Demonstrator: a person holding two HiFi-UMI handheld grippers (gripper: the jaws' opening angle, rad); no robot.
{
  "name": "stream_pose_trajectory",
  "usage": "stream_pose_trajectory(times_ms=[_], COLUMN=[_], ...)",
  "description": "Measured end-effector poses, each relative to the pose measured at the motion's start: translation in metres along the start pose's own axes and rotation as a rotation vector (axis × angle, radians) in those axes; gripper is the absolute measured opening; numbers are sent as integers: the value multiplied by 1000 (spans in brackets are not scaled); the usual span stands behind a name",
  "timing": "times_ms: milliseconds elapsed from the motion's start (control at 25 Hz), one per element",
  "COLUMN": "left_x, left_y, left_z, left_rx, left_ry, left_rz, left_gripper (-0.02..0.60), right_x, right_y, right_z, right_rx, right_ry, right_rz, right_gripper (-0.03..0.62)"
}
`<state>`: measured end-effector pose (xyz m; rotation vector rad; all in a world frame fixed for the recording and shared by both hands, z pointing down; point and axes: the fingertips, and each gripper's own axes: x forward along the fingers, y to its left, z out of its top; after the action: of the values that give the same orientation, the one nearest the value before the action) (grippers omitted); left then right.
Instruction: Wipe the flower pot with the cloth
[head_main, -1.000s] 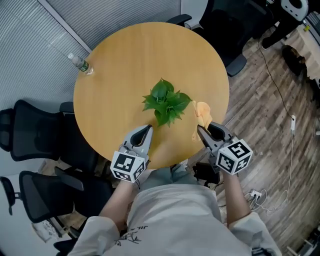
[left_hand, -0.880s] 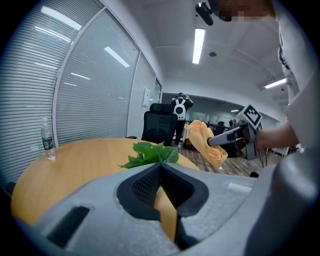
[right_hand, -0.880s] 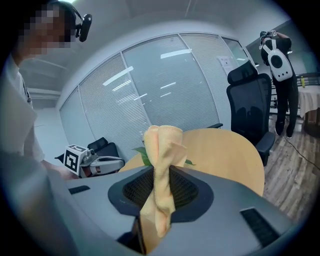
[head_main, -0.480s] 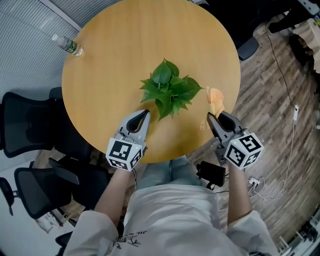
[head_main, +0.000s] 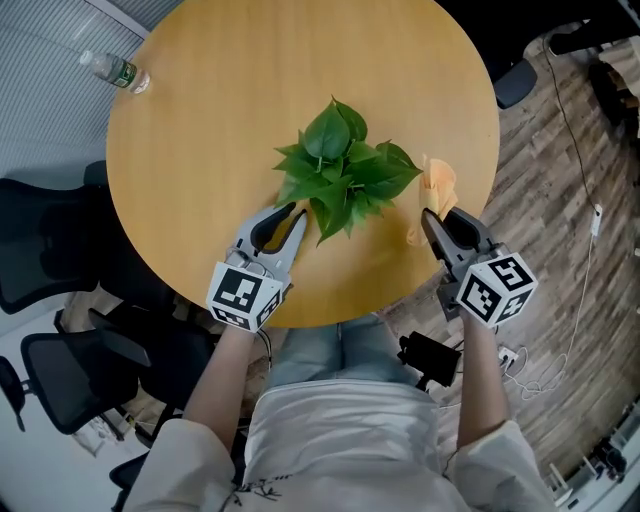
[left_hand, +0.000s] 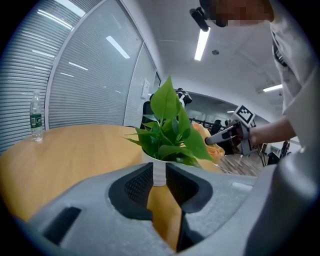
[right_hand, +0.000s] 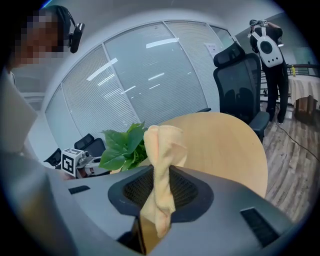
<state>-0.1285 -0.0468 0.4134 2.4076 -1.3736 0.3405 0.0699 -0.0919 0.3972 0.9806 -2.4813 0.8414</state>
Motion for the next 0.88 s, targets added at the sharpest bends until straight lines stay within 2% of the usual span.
stream_pose_trajectory(times_ms=[160,280,480,600,760,880], left_x=[14,26,48,58,68,74], left_y=[0,-2,-5,-4,-4,-6], left_z=[-9,-14,-16,-12,-11,-11], left_rx=[2,43,83,99,133,152], left_ry=[-5,7,3,-17,-26,-33], left_rz=[-51,-97,-185,-218,-251,-274], left_gripper=[150,223,377,411,413,413], right_x=[14,24,39,46,55,65], right_y=[-10,-15,-28,-38,-49,-52], right_z=[-7,-9,-14,-13,-14,-15], right_rx=[-3,-7,-3,0,8,21], right_ry=[33,52,75,83,92,113], right_rz=[-2,4,-9,-25,-39,-18], right_gripper=[86,86,86,86,86,86])
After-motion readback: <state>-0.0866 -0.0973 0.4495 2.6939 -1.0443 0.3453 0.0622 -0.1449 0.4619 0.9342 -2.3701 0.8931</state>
